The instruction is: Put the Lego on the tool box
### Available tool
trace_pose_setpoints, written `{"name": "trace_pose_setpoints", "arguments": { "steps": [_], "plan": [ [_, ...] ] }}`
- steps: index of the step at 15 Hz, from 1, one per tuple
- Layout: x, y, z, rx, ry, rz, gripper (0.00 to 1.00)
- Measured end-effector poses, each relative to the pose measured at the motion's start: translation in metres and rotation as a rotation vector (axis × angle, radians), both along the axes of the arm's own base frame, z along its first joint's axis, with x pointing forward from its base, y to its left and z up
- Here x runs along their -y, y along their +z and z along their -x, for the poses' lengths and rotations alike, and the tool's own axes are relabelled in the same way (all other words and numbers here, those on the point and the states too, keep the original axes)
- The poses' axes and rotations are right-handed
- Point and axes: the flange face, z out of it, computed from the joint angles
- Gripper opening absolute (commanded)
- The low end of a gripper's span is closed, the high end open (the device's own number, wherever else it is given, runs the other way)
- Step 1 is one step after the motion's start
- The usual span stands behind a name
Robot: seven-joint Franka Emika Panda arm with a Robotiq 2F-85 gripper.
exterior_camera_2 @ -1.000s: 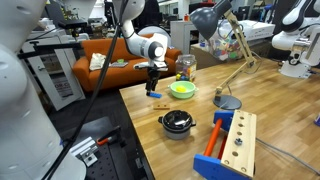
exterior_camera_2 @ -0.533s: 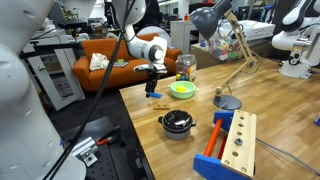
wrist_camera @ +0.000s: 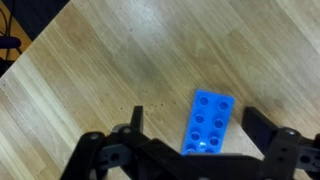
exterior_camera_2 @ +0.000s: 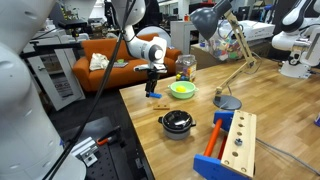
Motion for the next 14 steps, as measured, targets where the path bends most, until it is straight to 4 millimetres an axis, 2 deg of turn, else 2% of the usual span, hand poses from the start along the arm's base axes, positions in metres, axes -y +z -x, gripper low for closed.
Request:
{"name": "trace_pose_setpoints", "arguments": {
  "steps": [2, 11, 14],
  "plan": [
    [0.001, 0.000, -0.001, 0.000, -0.002, 0.001, 0.74],
    [0.013, 0.006, -0.017, 0.002, -0.077, -0.021, 0.11],
    [0.017, 0.006, -0.019, -0.008, -0.103, -0.029, 0.10]
  ]
}}
